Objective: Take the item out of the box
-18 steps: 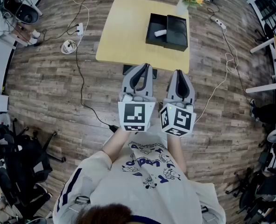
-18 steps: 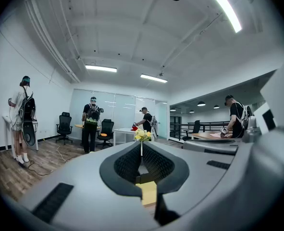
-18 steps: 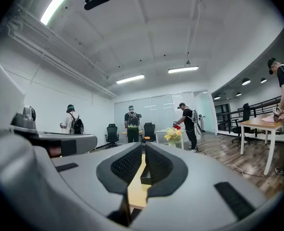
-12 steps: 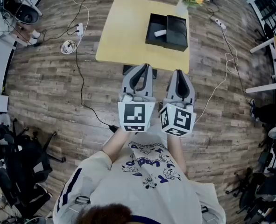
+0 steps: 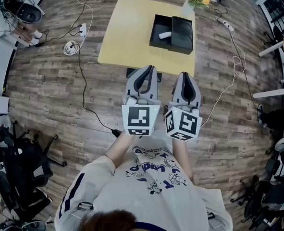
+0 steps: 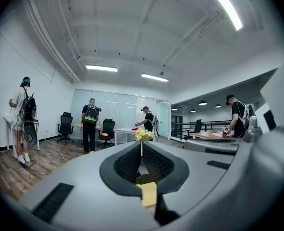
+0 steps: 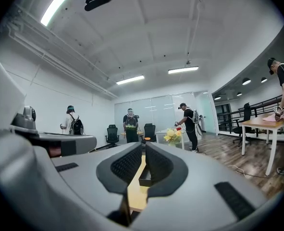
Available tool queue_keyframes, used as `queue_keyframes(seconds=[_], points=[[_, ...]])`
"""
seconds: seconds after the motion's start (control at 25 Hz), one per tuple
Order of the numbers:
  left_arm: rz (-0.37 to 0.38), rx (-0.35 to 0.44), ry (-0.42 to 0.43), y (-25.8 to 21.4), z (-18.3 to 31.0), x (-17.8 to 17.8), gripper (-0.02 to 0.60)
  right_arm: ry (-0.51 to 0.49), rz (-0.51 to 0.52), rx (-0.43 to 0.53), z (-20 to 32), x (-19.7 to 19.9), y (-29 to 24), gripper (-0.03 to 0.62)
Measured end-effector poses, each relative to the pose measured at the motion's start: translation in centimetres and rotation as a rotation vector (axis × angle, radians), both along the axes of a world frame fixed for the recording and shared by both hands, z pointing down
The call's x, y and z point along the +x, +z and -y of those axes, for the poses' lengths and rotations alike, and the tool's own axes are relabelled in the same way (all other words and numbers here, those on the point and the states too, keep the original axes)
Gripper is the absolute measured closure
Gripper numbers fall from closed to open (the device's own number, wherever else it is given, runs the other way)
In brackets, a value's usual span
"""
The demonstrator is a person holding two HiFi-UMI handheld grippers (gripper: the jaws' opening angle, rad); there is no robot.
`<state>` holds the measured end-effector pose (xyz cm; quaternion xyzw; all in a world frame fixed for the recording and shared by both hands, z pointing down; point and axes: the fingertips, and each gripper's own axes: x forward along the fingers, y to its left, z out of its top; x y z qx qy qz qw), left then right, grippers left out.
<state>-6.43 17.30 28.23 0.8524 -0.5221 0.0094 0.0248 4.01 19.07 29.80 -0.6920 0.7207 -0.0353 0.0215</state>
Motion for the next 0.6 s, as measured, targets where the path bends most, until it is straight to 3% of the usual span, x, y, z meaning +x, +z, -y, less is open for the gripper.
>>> queue_keyframes(seconds=[0.6], points=[[0.013,-0.027,-0.026,1.5,1.3,1.7,0.56,-0.031,0.019,-0.017,1.6,1.8,1.2,0.551]])
